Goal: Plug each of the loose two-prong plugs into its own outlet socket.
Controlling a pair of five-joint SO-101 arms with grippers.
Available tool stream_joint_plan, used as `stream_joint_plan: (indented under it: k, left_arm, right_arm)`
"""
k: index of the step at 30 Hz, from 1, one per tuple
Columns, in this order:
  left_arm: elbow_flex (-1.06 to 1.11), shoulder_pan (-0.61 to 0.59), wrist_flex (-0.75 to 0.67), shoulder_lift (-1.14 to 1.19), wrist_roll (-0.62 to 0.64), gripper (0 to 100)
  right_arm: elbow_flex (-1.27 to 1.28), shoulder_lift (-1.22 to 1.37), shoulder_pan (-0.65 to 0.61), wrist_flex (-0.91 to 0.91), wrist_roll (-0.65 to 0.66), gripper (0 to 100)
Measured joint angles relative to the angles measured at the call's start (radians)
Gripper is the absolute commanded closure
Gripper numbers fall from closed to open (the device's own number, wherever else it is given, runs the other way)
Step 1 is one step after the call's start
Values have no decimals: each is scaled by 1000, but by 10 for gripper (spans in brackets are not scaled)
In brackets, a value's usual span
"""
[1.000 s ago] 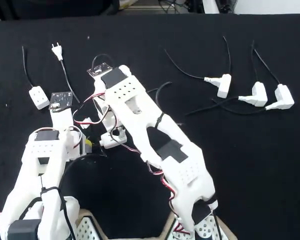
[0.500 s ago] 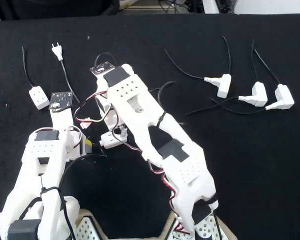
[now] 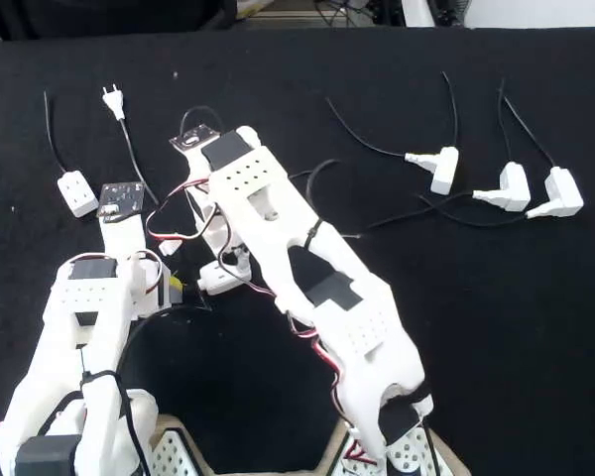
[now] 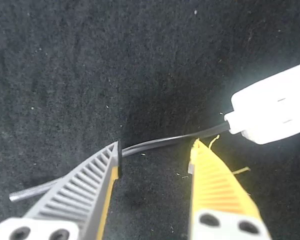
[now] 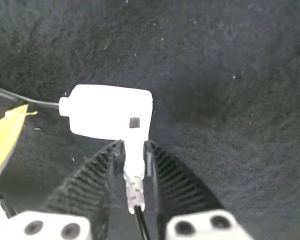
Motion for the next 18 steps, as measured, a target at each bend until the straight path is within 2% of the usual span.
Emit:
stream_joint_plan:
  k: [18]
  left_arm:
    - [0,0,0,0,0,766]
  right_arm:
    - [17,-6,0,0,0,988]
